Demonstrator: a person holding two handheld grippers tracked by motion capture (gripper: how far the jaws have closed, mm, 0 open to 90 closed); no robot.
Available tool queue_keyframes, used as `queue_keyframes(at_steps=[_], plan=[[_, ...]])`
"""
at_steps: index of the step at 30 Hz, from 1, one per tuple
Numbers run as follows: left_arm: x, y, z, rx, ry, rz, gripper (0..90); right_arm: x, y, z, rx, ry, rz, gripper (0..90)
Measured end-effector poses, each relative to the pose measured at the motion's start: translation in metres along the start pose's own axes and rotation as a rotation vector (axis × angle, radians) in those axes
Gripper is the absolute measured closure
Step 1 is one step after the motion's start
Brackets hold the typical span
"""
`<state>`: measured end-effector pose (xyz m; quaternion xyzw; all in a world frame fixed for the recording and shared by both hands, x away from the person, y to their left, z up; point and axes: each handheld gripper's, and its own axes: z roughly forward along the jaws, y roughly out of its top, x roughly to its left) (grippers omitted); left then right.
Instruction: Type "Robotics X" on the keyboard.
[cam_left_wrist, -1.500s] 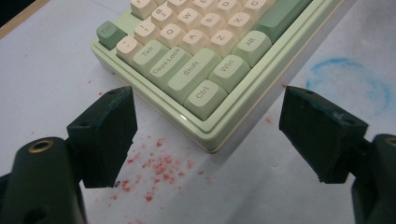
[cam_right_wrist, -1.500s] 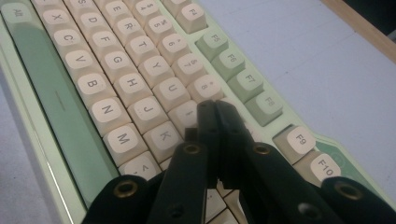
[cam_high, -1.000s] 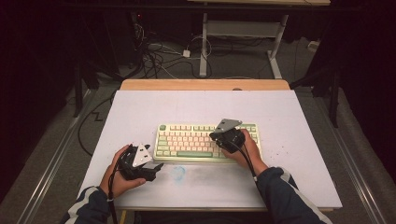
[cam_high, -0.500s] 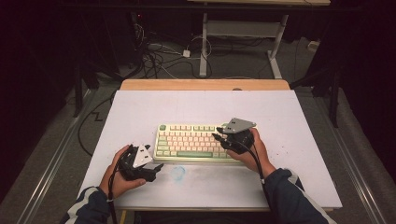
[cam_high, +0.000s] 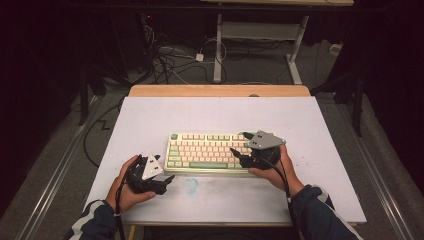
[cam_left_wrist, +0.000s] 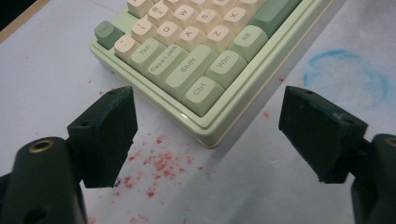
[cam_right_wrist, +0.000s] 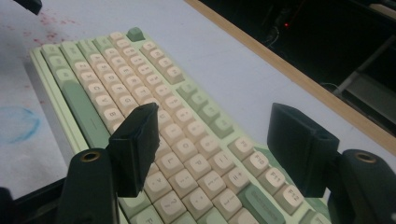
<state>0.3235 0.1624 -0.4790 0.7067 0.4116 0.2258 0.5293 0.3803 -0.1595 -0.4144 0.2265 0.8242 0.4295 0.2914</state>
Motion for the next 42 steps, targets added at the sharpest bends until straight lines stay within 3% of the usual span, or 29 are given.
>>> queue_keyframes(at_steps=[17, 26, 32, 42], plan=[[-0.001, 0.002, 0.000, -0.014, 0.016, -0.008, 24.4, 0.001, -0.029, -0.035, -0.004, -0.082, 0.006, 27.2], [0.001, 0.006, 0.000, -0.019, 0.014, -0.036, 33.8, 0.004, -0.045, -0.047, 0.005, -0.102, 0.006, 27.3], [0.001, 0.009, 0.000, -0.013, 0.014, -0.046, 46.9, 0.008, -0.052, -0.053, -0.004, -0.102, 0.006, 27.4], [-0.002, 0.016, 0.004, 0.031, -0.053, -0.067, 83.6, 0.014, -0.067, -0.068, 0.021, -0.089, 0.024, 27.4]])
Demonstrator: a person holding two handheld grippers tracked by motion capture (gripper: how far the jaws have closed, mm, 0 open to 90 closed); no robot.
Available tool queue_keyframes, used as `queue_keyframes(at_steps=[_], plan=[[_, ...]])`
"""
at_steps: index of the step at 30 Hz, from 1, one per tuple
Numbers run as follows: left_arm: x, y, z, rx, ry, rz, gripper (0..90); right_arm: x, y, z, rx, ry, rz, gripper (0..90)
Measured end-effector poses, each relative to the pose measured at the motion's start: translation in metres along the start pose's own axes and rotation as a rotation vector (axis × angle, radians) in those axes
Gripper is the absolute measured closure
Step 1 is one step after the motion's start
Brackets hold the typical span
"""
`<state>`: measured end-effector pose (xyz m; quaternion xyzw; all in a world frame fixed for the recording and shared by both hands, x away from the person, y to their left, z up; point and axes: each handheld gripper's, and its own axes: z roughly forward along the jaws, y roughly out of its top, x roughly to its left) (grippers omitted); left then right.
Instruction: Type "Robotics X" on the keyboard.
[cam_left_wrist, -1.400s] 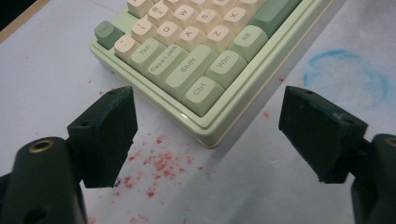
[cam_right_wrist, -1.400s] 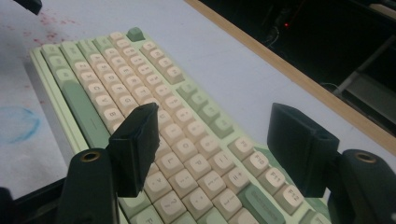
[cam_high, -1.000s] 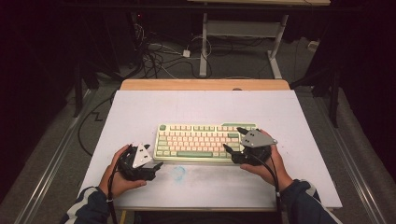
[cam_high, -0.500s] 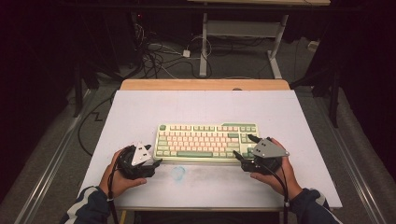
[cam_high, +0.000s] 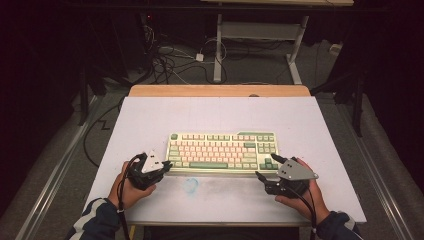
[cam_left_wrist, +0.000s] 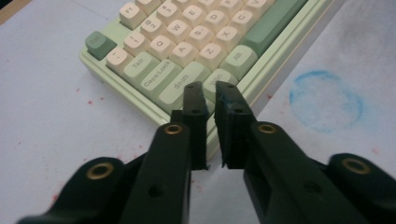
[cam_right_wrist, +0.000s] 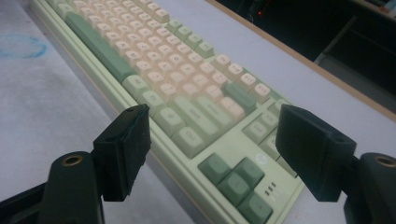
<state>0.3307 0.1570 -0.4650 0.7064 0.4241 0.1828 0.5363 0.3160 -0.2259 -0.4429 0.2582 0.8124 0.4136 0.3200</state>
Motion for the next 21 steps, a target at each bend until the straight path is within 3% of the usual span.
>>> queue_keyframes(at_steps=[7, 13, 21], plan=[[-0.007, 0.010, 0.011, 0.021, -0.015, 0.005, 87.3, 0.002, -0.010, -0.009, 0.011, -0.014, 0.000, 27.4], [-0.012, 0.019, 0.022, 0.031, -0.033, -0.001, 87.3, 0.004, -0.012, -0.006, 0.023, -0.006, -0.005, 27.4], [-0.030, 0.028, 0.051, 0.055, -0.066, 0.015, 87.3, 0.008, -0.012, -0.002, 0.032, 0.007, -0.024, 27.4]])
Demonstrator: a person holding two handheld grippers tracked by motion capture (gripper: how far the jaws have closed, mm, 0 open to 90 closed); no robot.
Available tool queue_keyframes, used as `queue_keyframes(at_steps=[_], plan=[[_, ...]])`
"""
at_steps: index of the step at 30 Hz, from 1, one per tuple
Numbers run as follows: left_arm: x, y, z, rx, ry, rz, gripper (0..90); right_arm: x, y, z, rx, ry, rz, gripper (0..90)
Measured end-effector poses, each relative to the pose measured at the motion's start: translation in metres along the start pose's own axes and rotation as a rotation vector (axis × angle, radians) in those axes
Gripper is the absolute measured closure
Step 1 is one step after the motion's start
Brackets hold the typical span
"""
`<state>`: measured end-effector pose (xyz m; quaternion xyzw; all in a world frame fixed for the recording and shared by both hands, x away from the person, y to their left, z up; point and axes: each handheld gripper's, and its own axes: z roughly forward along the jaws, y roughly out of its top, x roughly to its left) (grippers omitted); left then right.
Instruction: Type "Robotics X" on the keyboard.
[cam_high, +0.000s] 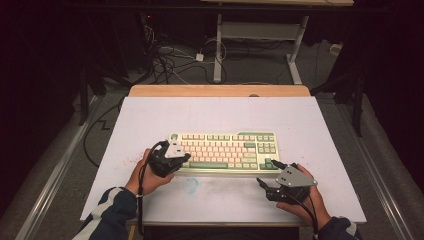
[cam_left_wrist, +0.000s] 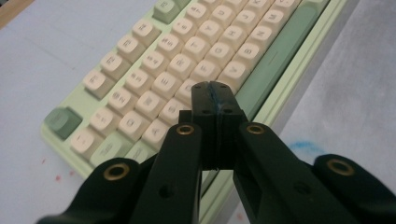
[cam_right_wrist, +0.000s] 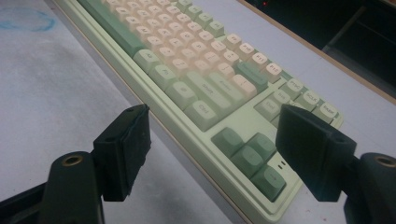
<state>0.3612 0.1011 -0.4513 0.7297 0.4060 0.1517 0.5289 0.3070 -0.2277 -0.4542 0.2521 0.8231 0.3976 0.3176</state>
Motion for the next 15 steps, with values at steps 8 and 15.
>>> queue_keyframes(at_steps=[8, 15], plan=[[-0.017, 0.008, 0.027, 0.030, -0.036, 0.033, 87.2, 0.000, -0.001, 0.002, 0.010, 0.005, -0.005, 27.3], [-0.024, 0.009, 0.045, 0.062, -0.048, 0.045, 87.2, 0.000, -0.002, 0.004, 0.018, 0.009, -0.012, 27.3]])
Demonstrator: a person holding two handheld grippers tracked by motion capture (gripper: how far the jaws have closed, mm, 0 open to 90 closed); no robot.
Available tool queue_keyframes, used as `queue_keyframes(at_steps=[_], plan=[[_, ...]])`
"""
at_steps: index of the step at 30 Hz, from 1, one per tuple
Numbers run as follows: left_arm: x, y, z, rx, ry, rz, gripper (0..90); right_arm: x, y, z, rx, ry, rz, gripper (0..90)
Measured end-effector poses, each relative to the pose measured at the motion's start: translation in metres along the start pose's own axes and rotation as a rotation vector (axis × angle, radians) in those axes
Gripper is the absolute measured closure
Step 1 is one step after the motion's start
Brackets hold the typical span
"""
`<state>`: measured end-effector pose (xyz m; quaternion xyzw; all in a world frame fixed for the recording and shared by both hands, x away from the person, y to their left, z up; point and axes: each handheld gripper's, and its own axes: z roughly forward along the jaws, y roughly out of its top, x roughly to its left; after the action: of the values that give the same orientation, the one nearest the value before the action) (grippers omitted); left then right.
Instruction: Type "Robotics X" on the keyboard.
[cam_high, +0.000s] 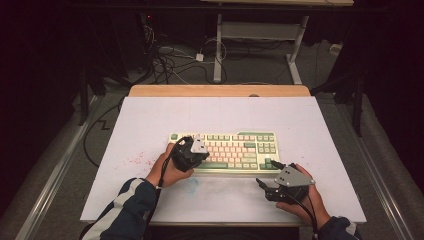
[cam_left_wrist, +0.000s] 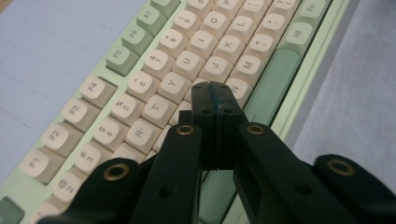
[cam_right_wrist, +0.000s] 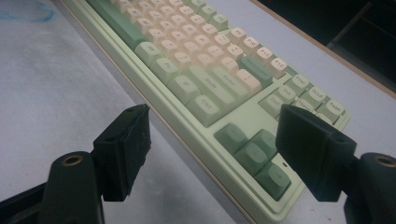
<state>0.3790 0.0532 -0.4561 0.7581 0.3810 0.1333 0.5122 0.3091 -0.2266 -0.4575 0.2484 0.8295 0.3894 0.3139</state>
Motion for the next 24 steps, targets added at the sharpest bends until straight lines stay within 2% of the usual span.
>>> queue_keyframes(at_steps=[8, 20, 24], plan=[[-0.002, -0.002, 0.013, 0.027, -0.003, 0.002, 87.1, 0.000, 0.000, 0.000, 0.005, 0.004, -0.007, 27.4], [-0.004, -0.005, 0.014, 0.043, 0.001, 0.005, 86.9, 0.001, 0.000, 0.001, 0.020, 0.003, -0.016, 27.7], [-0.003, -0.003, 0.013, 0.026, 0.004, 0.003, 84.6, -0.002, -0.001, 0.001, 0.016, -0.007, 0.007, 28.0]])
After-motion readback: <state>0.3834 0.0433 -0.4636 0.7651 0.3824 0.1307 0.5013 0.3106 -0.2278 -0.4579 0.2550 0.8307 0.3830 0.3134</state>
